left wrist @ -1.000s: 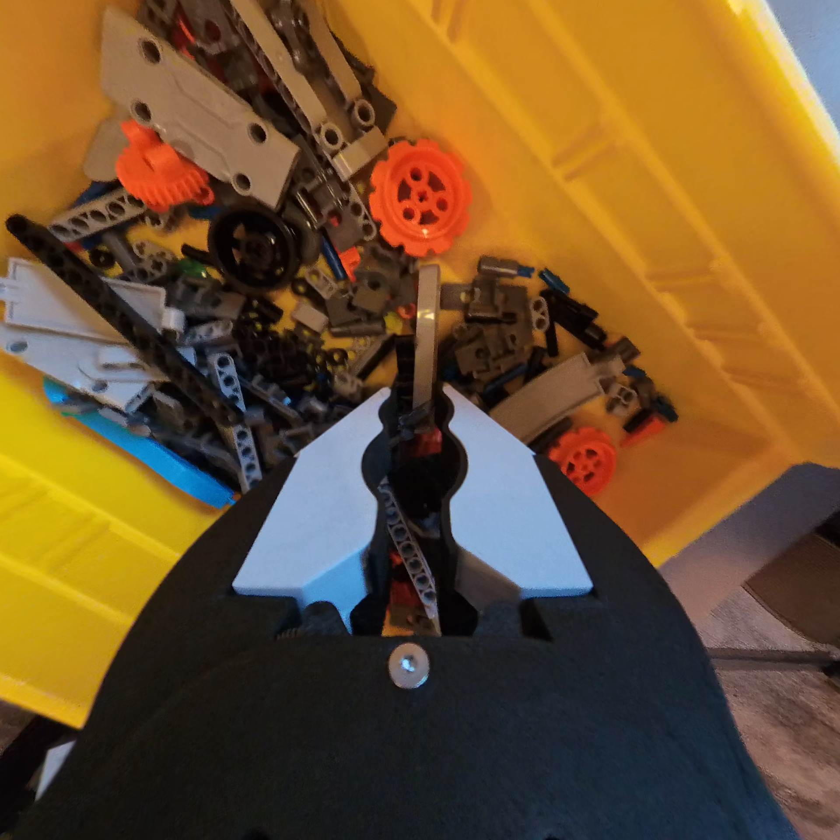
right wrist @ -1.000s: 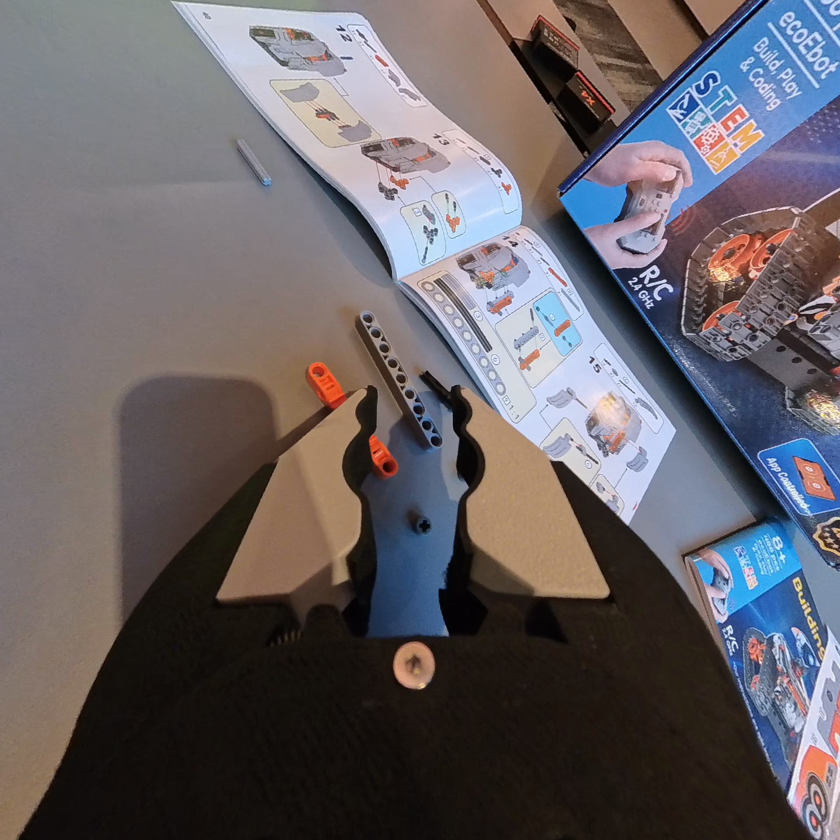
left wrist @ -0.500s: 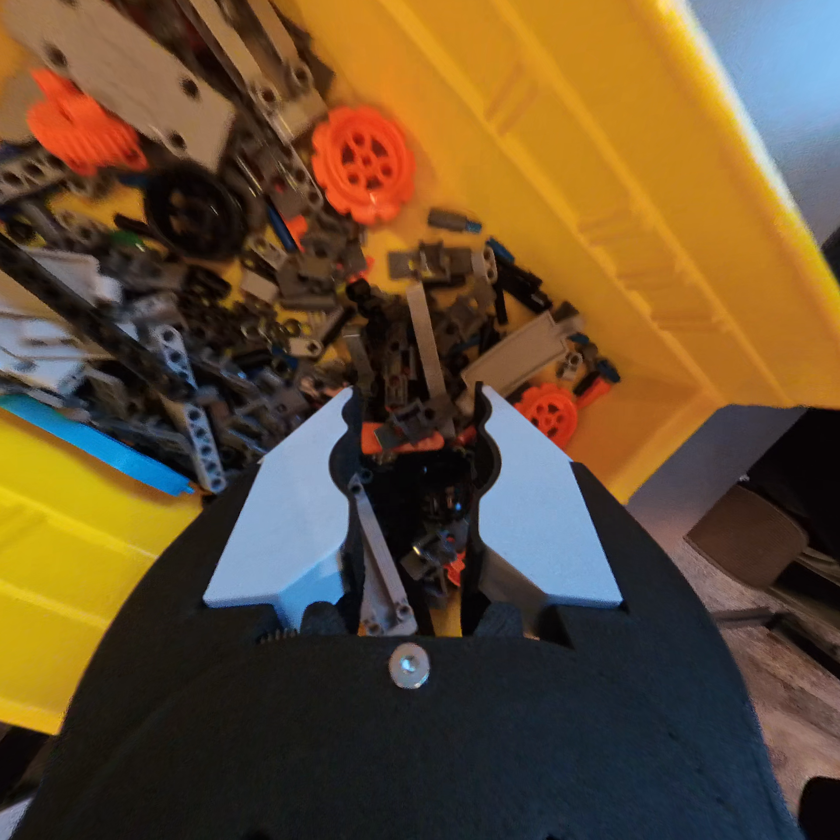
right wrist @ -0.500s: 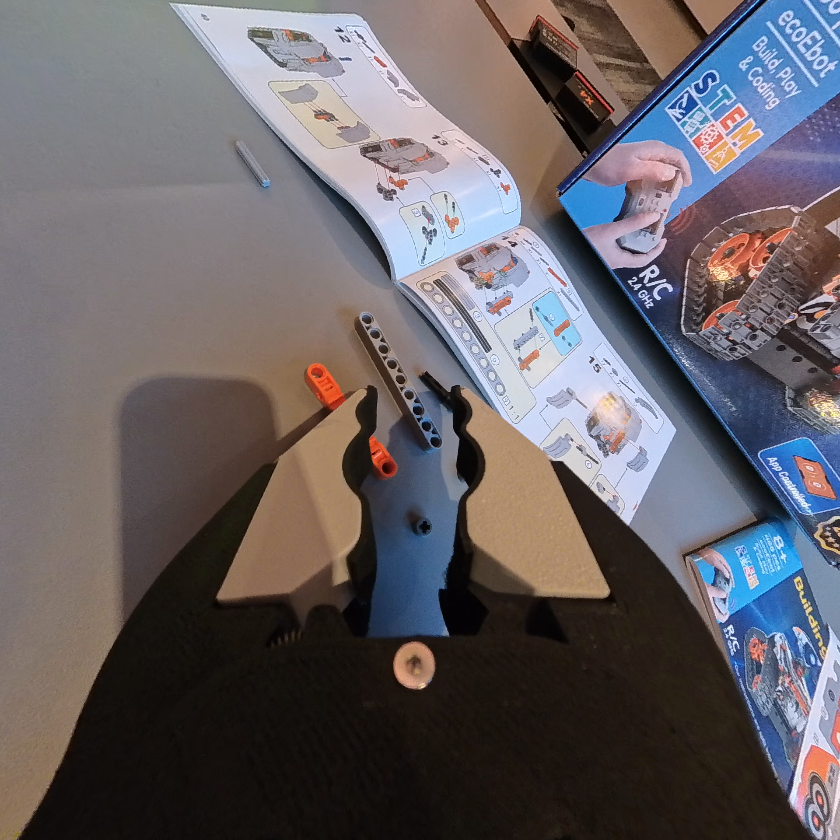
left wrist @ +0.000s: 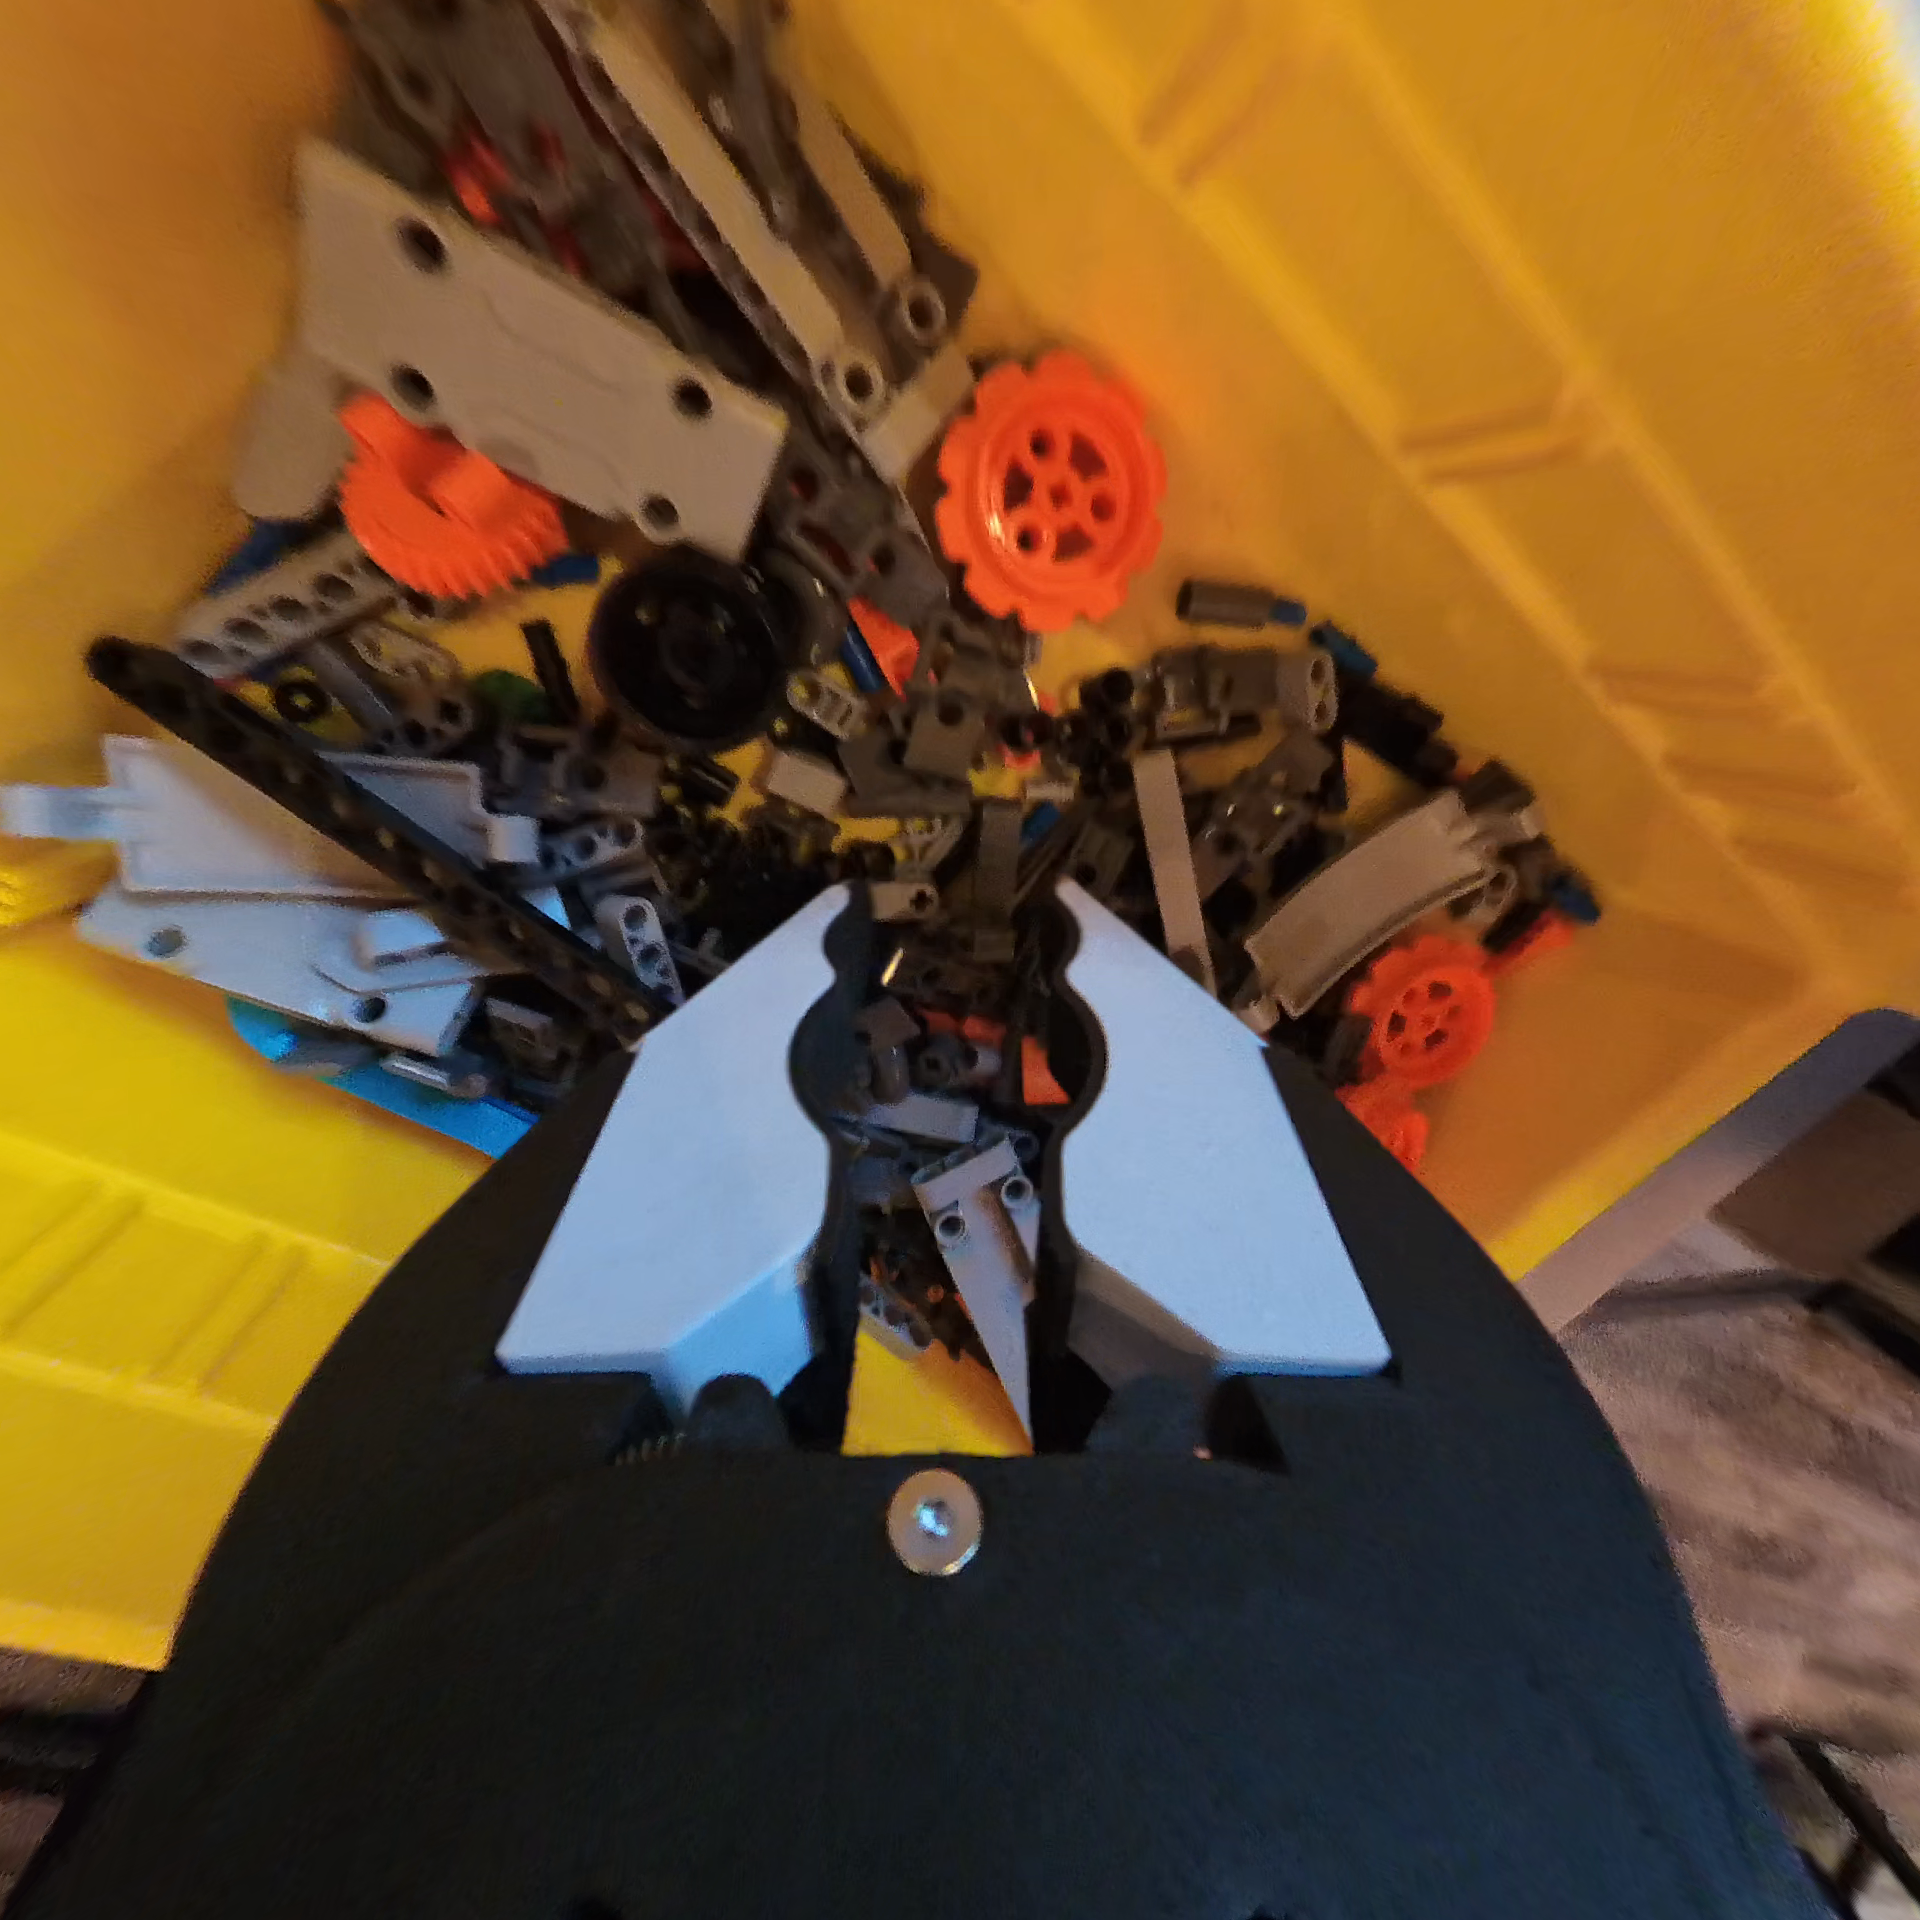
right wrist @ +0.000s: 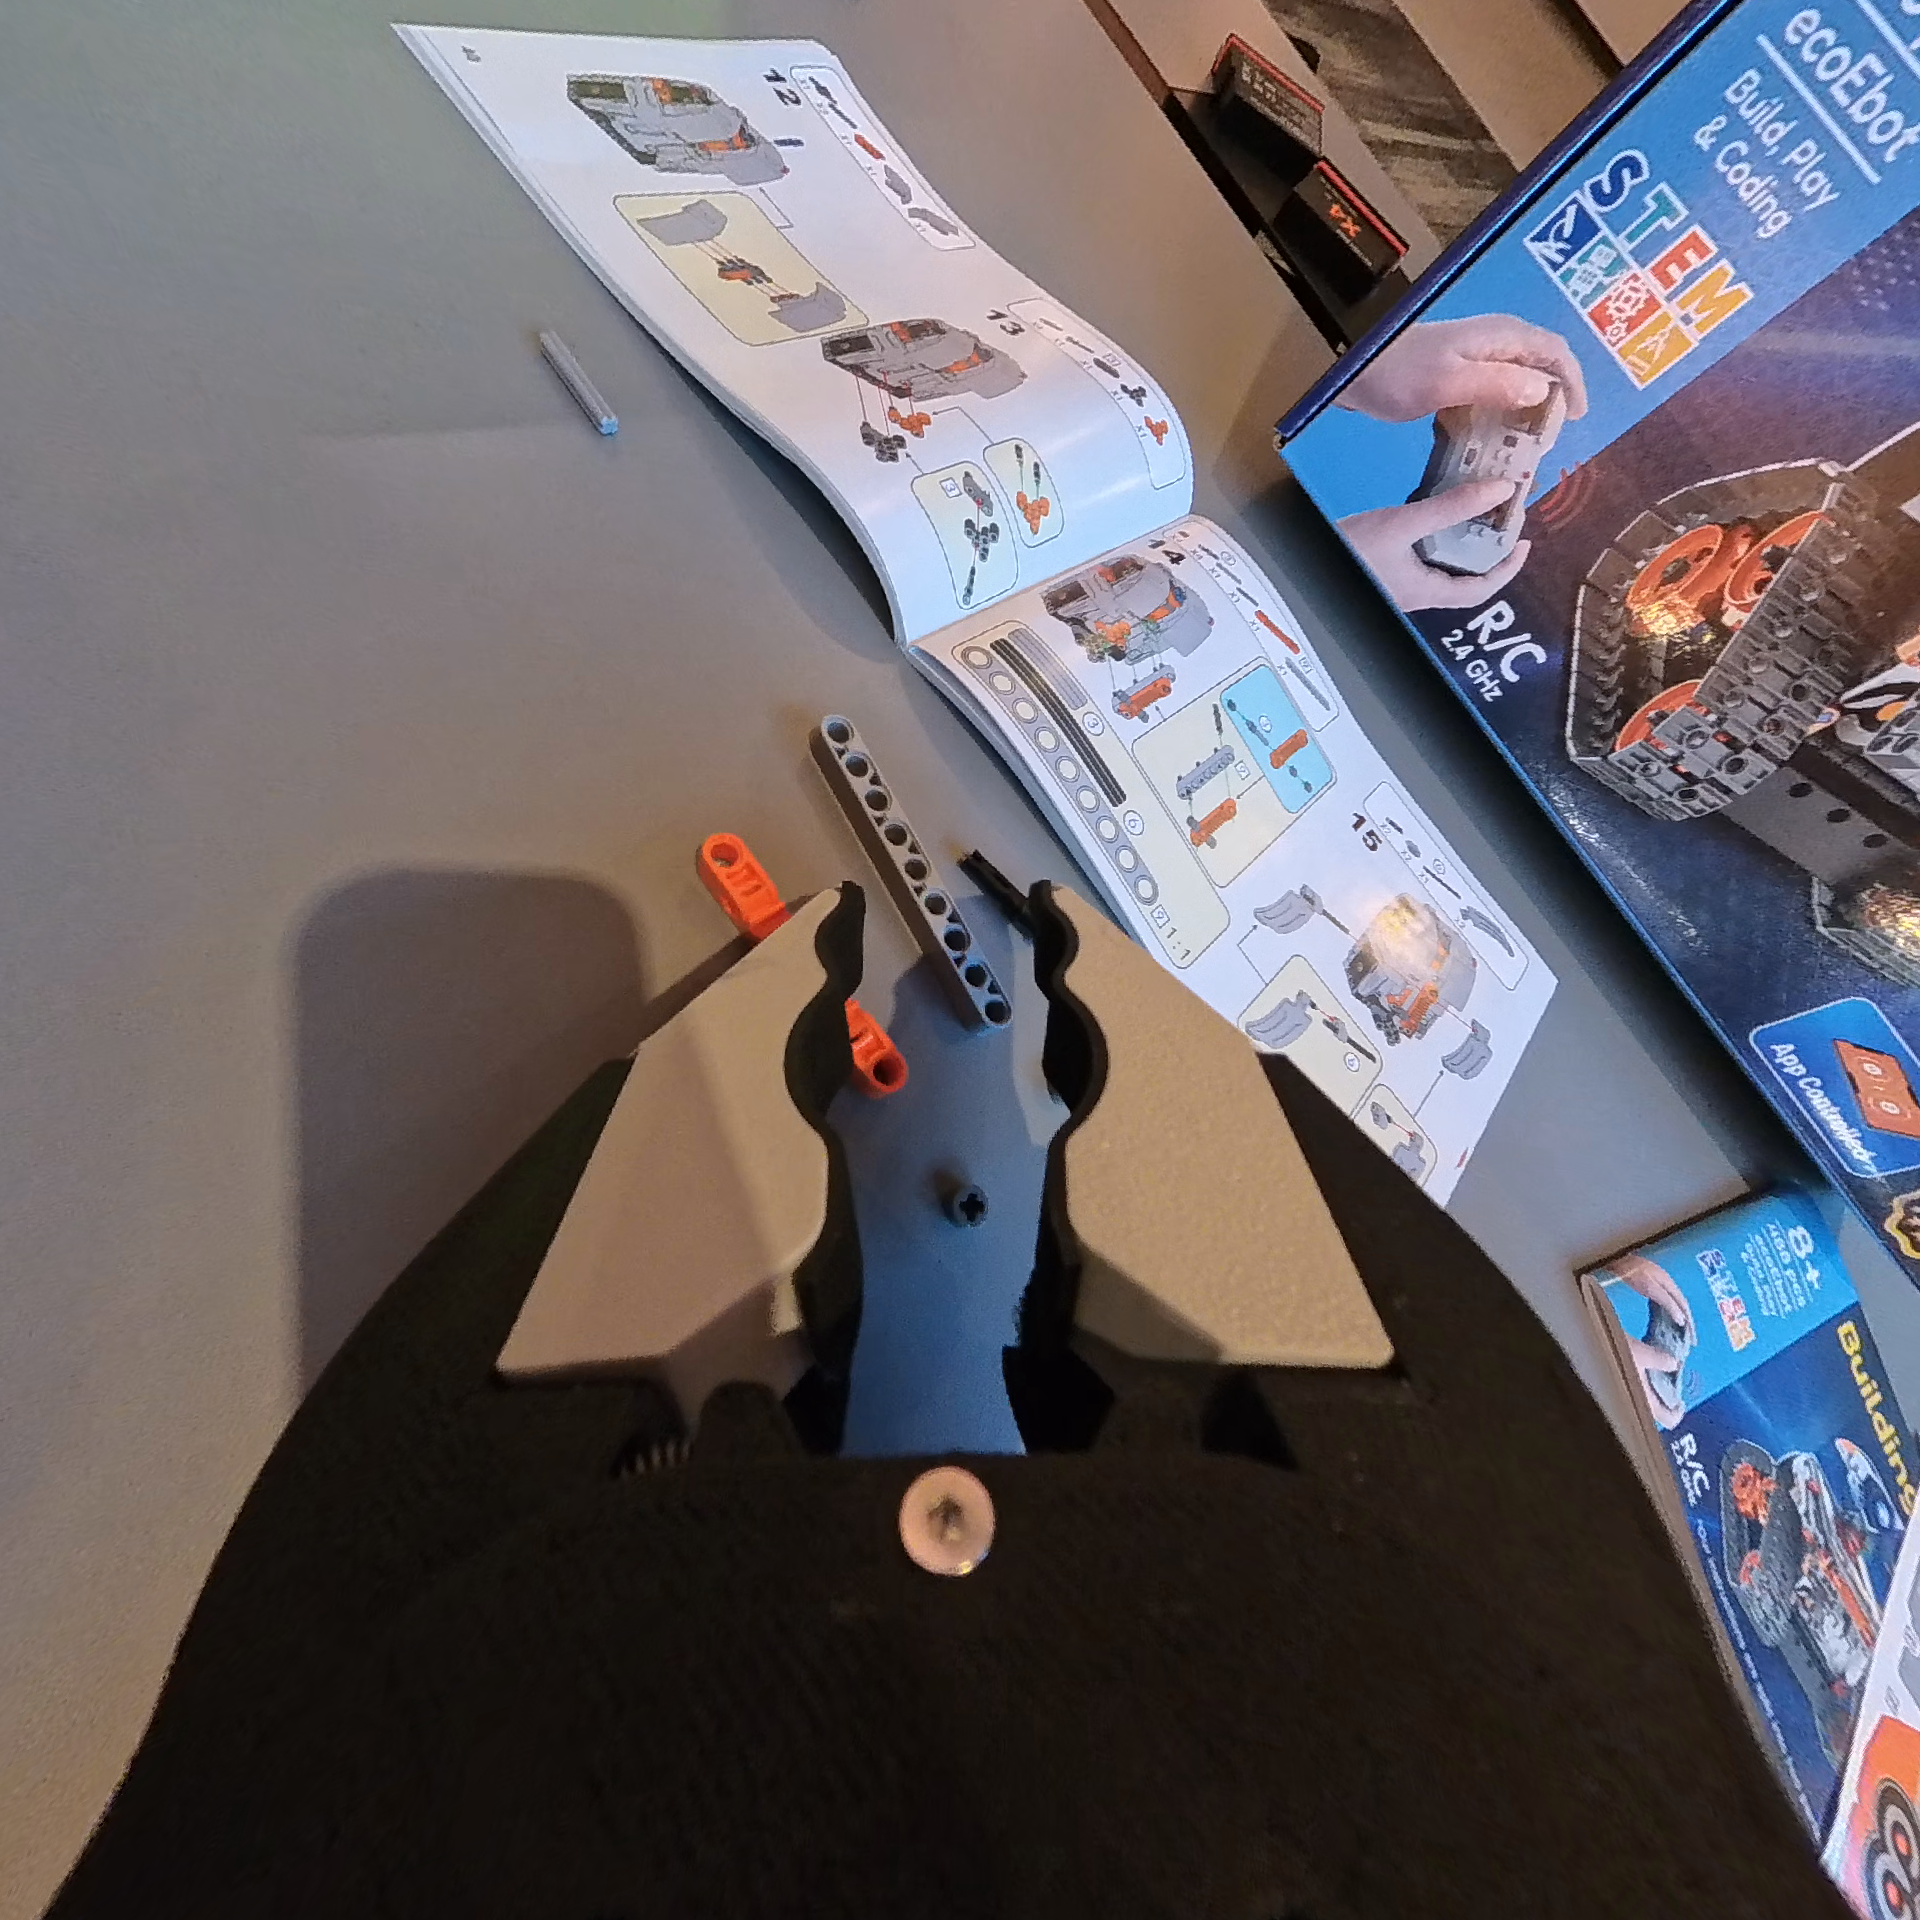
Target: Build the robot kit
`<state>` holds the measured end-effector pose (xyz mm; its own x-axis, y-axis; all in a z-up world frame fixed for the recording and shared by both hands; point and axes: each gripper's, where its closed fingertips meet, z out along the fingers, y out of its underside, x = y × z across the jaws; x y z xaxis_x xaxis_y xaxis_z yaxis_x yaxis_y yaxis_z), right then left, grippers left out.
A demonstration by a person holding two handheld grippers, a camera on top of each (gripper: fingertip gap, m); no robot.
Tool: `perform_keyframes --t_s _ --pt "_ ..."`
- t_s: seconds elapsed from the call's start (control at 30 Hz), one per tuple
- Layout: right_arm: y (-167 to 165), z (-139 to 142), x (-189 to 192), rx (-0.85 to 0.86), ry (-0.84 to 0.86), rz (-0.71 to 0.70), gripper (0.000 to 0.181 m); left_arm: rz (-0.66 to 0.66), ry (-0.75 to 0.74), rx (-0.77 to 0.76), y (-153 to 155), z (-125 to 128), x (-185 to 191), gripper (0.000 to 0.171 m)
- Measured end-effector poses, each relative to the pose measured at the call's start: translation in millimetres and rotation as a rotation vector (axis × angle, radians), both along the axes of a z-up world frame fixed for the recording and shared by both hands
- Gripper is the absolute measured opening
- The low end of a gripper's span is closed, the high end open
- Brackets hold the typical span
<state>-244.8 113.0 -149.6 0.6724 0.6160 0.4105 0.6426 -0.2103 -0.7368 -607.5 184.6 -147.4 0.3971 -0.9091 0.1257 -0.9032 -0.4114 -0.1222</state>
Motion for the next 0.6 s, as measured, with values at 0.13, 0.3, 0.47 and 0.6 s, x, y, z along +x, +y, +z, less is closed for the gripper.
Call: perform_keyframes --t_s 0.13,0.3,0.47,0.6 --pt "-0.9 0.0 -0.9 0.003 -0.007 0.005 0.030 -0.029 0.035 0.021 -5.7 -8.4 -6.0 0.031" --pt "-0.8 0.2 -0.7 0.000 -0.001 0.004 0.030 -0.133 0.171 0.092 -8.1 -10.5 -27.3 0.016" --pt "-0.7 0.1 -0.6 0.001 -0.002 0.003 0.030 -0.103 0.206 0.077 -10.3 -14.6 -44.2 0.000" --pt "-0.5 0.1 -0.4 -0.001 0.001 0.002 0.031 0.023 0.195 0.033 -10.4 -13.1 -54.3 0.000"
